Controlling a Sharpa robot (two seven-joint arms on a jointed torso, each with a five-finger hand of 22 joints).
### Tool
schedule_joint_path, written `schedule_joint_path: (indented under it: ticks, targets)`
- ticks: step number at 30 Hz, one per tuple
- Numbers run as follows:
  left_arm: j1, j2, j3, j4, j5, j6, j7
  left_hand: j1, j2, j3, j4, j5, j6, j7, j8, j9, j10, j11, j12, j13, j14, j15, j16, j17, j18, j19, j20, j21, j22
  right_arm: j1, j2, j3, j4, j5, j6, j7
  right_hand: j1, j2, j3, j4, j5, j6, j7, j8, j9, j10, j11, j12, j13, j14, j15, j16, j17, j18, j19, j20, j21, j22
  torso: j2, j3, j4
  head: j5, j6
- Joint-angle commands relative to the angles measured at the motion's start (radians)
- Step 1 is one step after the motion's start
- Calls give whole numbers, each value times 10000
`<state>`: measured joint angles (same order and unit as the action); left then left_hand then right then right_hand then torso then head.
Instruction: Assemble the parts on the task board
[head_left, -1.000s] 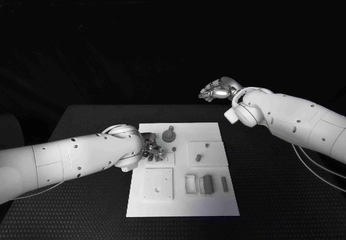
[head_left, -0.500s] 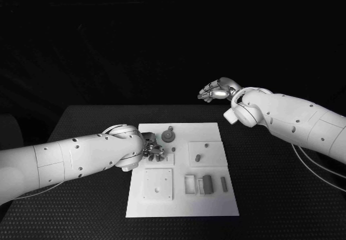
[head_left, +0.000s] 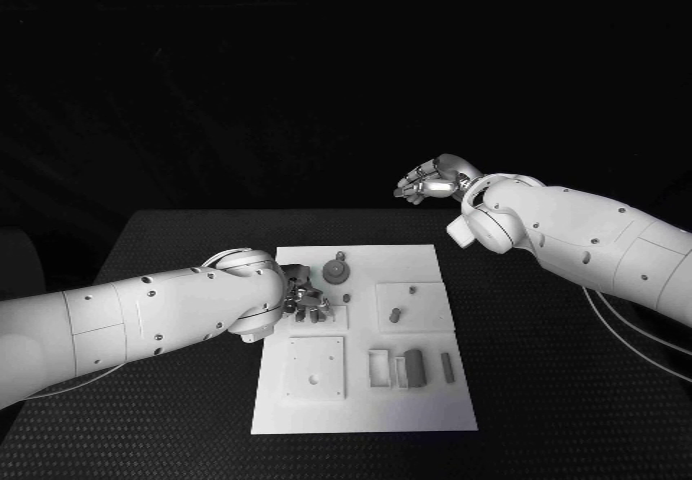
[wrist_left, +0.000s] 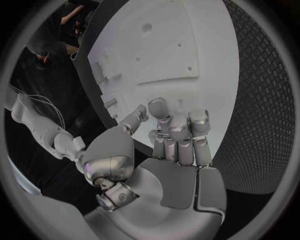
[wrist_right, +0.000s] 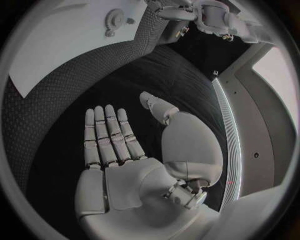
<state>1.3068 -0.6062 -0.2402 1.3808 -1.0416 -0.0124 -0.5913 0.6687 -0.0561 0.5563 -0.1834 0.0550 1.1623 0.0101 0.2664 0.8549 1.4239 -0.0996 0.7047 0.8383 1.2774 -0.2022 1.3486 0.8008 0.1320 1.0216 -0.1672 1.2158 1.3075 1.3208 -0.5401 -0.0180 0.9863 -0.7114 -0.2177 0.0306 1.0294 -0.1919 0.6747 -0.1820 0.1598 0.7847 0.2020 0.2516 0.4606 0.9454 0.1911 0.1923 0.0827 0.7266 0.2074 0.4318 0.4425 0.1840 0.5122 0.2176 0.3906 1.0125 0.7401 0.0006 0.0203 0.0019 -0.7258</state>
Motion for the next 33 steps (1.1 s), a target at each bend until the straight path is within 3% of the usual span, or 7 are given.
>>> schedule_joint_path:
  ticks: [1, 14, 17, 22, 26, 30, 33]
  targets:
    - [-4, -15, 5, 17, -33, 188, 73, 148, -20, 106, -55, -37, 1, 30, -73, 29, -12, 12, 41, -14, -25, -34, 68, -26, 30, -49, -1072, 24, 92, 2, -22, 6, 17, 15, 144, 77, 33, 59, -70, -14, 37, -88, 80, 21, -17, 1, 54, -62, -19, -74, 26, -62, -11, -98, -83, 9, -49, 19, 3, -2, 0, 2, -5]
    - [-9, -90, 6, -5, -24, 71, 126, 296, 149, 157, -191, -37, 14, 37, -102, 70, -12, 19, 50, -23, -29, -27, 97, -62, 28, -42, -1055, 41, 92, 1, -29, 6, 18, 3, 154, 74, 28, 62, -79, -3, 44, -93, 87, 22, -26, 4, 58, -77, -33, -80, 30, -66, -15, -103, -93, 10, -59, 31, -2, -5, 1, 1, 0]
    - [-9, -124, 8, -4, 24, -58, 180, 43, -122, 6, -87, -64, 8, 47, -125, 86, -19, 30, 48, -29, -40, -15, 105, -80, 9, -53, -1032, 32, 82, 1, -35, 6, 2, 3, 133, 71, 30, 59, -81, -3, 48, -95, 88, 22, -29, 3, 59, -82, -38, -83, 31, -67, -17, -104, -97, 10, -62, 35, 0, -7, -1, 3, 5]
    - [-9, -172, 13, 22, 196, -239, 286, -612, -869, -188, 350, -65, -33, 49, -178, 132, -26, 30, 40, -36, -72, -15, 121, -110, 39, -68, -1040, -2, 50, 0, -30, 6, -22, 3, 133, 74, 38, 45, -88, -5, 56, -107, 96, 19, -39, -2, 64, -101, -52, -97, 36, -75, -22, -109, -112, 9, -74, 46, -5, -9, 1, 8, 35]
    - [-4, -273, 18, 76, 276, -387, 340, -993, -1052, -579, 326, -62, -75, 45, -210, 176, -50, 26, 33, -29, -106, -20, 137, -118, 78, -126, -1054, -14, 54, 0, -22, 6, -45, 3, 146, 74, 41, 43, -90, -3, 60, -112, 100, 19, -44, -4, 67, -111, -59, -108, 40, -80, -25, -113, -121, 10, -82, 52, -3, -4, -3, 6, 57]
    - [23, -436, 59, 147, 473, -314, 370, -1096, -1052, -610, 382, -61, -96, 40, -231, 191, -57, 19, 25, -30, -119, -28, 136, -128, 108, -143, -1067, -28, 47, 0, -24, 6, -78, 3, 148, 77, 41, 44, -92, 0, 63, -114, 102, 19, -47, -4, 68, -116, -64, -113, 42, -83, -27, -115, -126, 11, -86, 57, -9, 12, 2, 13, 95]
    - [166, -488, 111, 10, 658, -123, 405, -993, -975, -605, 263, -61, -233, 72, -324, 186, -77, 43, 5, -34, -155, -5, 126, -144, 137, -178, -1074, -37, 48, 0, -31, 6, -103, 3, 153, 76, 41, 43, -94, 2, 65, -114, 103, 20, -49, -3, 68, -120, -67, -116, 44, -84, -28, -117, -129, 11, -89, 60, -9, 10, 10, 14, 140]
